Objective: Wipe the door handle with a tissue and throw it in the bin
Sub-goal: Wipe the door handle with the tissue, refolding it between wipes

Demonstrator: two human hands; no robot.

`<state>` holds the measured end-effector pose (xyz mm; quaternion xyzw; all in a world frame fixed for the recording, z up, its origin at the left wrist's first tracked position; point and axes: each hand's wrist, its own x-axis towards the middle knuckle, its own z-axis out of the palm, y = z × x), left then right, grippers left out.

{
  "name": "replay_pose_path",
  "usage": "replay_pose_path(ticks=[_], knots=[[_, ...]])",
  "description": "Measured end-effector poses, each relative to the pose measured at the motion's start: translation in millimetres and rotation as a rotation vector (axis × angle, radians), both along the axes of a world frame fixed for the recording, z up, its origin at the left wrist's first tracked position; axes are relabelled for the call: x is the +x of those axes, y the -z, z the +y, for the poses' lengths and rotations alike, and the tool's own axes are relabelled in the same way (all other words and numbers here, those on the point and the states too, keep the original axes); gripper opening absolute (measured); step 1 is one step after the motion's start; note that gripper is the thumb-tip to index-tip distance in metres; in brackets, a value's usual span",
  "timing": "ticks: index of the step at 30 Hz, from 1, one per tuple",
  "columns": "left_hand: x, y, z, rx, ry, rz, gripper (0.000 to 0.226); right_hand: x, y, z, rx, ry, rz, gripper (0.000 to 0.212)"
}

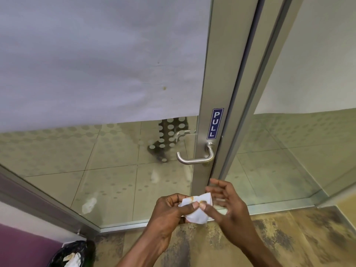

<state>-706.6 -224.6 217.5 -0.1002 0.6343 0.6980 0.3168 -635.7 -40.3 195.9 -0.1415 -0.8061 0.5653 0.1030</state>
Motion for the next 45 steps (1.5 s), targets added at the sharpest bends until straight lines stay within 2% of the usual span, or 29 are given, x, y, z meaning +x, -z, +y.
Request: replay_pose_path(ticks=[1,2,3,6,11,16,20,22,24,27,30,33,35,37,39,42,44,45], knots=[[0,1,1,-0.005,-0.011,0.005,0.013,2,3,-2,0.219,0.001,0.043,0.072],[-1,1,2,-0.017,-0.021,0.014,0.011,3,5,-3,0.354,-0.004,0.107,0.075],[-2,2,4,-0.03,-0.029,0.025,0.011,4,6,-3,0.387,-0.03,0.145,0.075],[-4,3,10,-0.075,-0.08,0.067,0.014,5,10,-8,0.366,-0.111,0.2,0.075],[-4,-2,20,-0.123,-0.107,0.082,0.009,8,19,-24,0.465,-0.179,0.233,0.074],[-1,-12,28,-0.134,-0.044,0.048,0.013,7,26,-29,0.392,-0.099,0.185,0.064],[0,-23,33,-0.105,0.051,0.074,0.033,-6,33,-17,0.36,0.047,0.158,0.046],[-2,-28,36,-0.101,0.093,0.096,0.045,-16,33,-10,0.182,0.113,0.103,0.04],[-5,-29,40,-0.13,0.1,0.136,0.052,-28,25,-2,-0.15,0.15,0.049,0.042],[-12,-33,43,-0.217,0.075,0.258,0.059,-50,20,12,-0.474,0.249,0.014,0.026],[-30,-38,43,-0.323,0.034,0.453,0.054,-69,12,28,-0.684,0.286,0.044,0.02],[-49,-47,40,-0.477,-0.014,0.764,0.048,-86,3,42,-0.727,0.316,0.104,0.021],[-60,-55,37,-0.641,-0.047,1.09,0.041,-97,3,49,-0.6,0.376,0.155,0.019],[-73,-59,35,-0.75,-0.05,1.456,0.036,-104,3,54,-0.378,0.411,0.209,0.013],[-89,-62,36,-0.817,-0.032,1.713,0.035,-110,1,56,-0.139,0.414,0.257,0.015],[-108,-66,39,-0.888,0.0,1.847,0.051,-119,5,64,0.315,0.416,0.34,0.019],[-119,-68,41,-0.922,0.02,1.891,0.062,-123,11,70,0.641,0.349,0.397,0.025],[-125,-69,42,-0.944,0.02,1.903,0.067,-125,11,74,0.738,0.294,0.414,0.026]])
